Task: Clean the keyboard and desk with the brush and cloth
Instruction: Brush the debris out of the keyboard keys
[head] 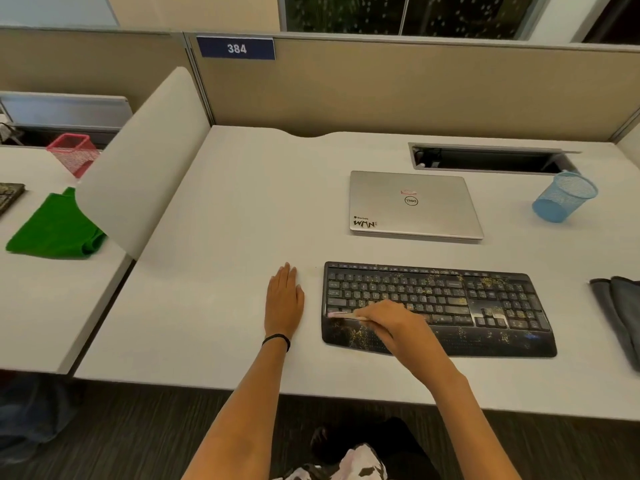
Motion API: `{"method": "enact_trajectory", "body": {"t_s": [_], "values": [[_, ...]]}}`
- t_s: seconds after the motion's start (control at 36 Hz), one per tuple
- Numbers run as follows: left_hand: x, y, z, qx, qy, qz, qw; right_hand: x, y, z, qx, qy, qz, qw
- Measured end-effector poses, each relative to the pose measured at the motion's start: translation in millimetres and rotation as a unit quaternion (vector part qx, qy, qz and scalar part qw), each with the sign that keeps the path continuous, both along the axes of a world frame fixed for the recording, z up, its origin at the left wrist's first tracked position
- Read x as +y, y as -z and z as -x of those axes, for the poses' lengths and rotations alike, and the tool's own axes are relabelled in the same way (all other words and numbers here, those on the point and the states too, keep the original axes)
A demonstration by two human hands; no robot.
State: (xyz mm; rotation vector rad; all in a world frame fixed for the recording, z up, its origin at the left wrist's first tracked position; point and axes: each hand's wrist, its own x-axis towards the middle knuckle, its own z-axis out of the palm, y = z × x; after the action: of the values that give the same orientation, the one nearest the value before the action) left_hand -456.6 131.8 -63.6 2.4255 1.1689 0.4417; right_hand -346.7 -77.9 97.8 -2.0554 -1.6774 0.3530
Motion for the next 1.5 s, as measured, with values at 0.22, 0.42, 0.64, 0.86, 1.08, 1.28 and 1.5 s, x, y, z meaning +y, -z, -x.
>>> {"method": "enact_trajectory", "body": {"t_s": [0.22, 0.42, 0.64, 0.86, 1.08, 1.28, 1.5], "values": [[0, -1, 0, -0.002, 0.002, -0.002, 1.000, 1, -4, -3, 0.030, -0.030, 0.081, 0.996], [0, -1, 0, -0.004, 0.003, -0.001, 1.000, 3, -6, -7, 0.025, -0.016, 0.101, 0.994], [1, -1, 0, -0.009, 0.004, 0.002, 1.000, 3, -9, -2, 0.050, -0.020, 0.094, 0.994], [0, -3, 0, -0.011, 0.002, 0.002, 1.000, 8, -13, 4, 0.050, -0.055, 0.140, 0.987], [0, -2, 0, -0.013, 0.001, 0.005, 1.000, 2, -14, -10, 0.037, 0.001, 0.135, 0.990], [0, -1, 0, -0.010, 0.002, 0.002, 1.000, -2, -7, -17, 0.033, -0.004, 0.144, 0.989], [0, -2, 0, -0.008, 0.000, 0.002, 1.000, -3, -6, -12, 0.053, -0.003, 0.117, 0.992]]}}
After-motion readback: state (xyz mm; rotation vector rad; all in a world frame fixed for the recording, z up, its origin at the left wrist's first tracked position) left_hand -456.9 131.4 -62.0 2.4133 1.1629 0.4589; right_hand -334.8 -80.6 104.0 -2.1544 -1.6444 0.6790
